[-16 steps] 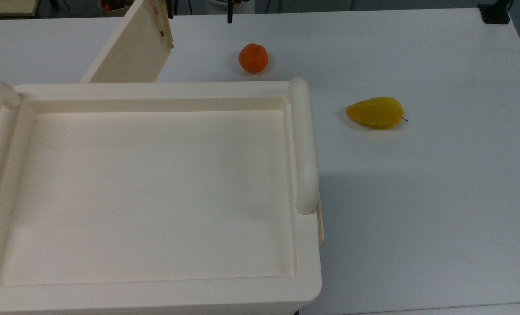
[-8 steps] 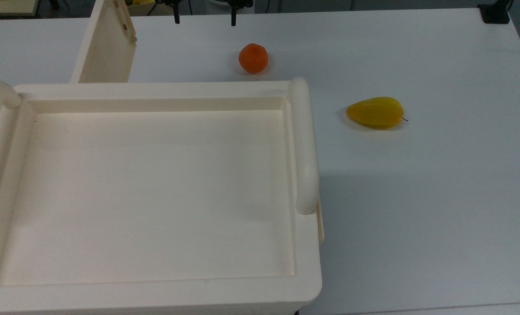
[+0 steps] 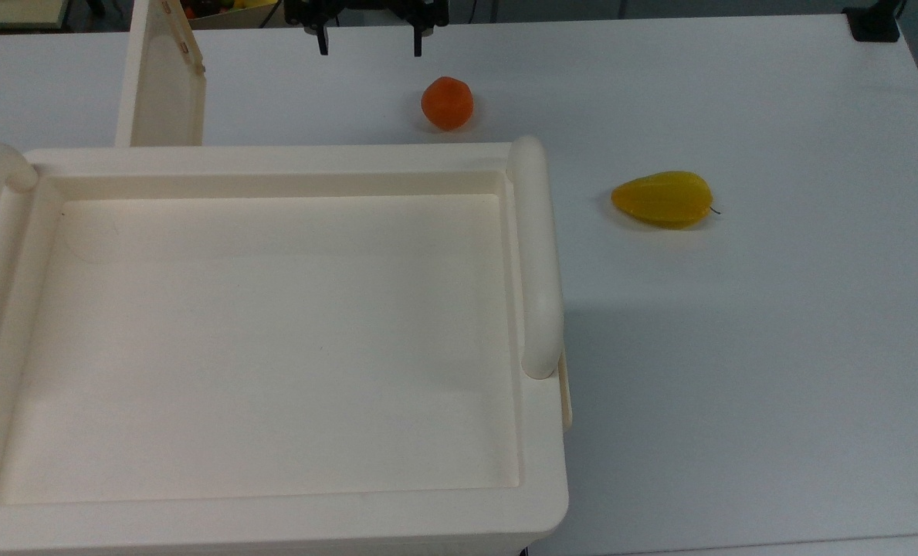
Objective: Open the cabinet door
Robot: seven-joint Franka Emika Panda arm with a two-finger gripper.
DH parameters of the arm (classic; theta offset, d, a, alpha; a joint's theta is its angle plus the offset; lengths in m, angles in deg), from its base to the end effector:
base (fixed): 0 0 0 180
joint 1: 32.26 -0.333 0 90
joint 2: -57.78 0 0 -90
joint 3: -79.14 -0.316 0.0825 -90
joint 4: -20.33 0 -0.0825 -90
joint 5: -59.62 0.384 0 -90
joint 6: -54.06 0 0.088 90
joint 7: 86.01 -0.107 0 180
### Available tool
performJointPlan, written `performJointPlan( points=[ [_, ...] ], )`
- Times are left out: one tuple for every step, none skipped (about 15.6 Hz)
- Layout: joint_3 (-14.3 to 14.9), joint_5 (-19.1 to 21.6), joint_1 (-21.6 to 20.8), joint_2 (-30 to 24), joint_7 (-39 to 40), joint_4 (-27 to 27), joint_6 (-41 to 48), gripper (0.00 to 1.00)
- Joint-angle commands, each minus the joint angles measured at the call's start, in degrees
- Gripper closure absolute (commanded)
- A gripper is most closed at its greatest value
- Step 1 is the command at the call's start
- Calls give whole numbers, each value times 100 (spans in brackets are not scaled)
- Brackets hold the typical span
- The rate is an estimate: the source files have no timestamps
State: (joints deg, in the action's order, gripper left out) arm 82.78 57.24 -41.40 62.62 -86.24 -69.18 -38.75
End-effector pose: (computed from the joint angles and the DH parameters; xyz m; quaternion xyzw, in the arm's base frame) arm 0.5807 0.0531 0.5849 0.9985 0.0473 -0.0122 0.0240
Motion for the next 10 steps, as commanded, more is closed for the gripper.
performJointPlan(
  points=[
    [154, 89, -26, -641, -231, -700, -229, 0],
    [189, 62, -44, -703, -258, -717, -202, 0],
    [189, 27, -44, -764, -258, -718, -141, 0],
    [198, 10, -44, -791, -258, -709, -53, 0],
    [198, 1, -52, -800, -258, -691, 34, 0],
    [198, -17, -44, -835, -258, -691, 96, 0],
    [189, -34, -35, -853, -258, -691, 88, 0],
    [189, -43, -26, -844, -258, -683, 79, 0],
    [189, -43, -17, -844, -258, -682, 79, 0],
    [189, -43, -17, -844, -258, -682, 88, 0]
  ],
)
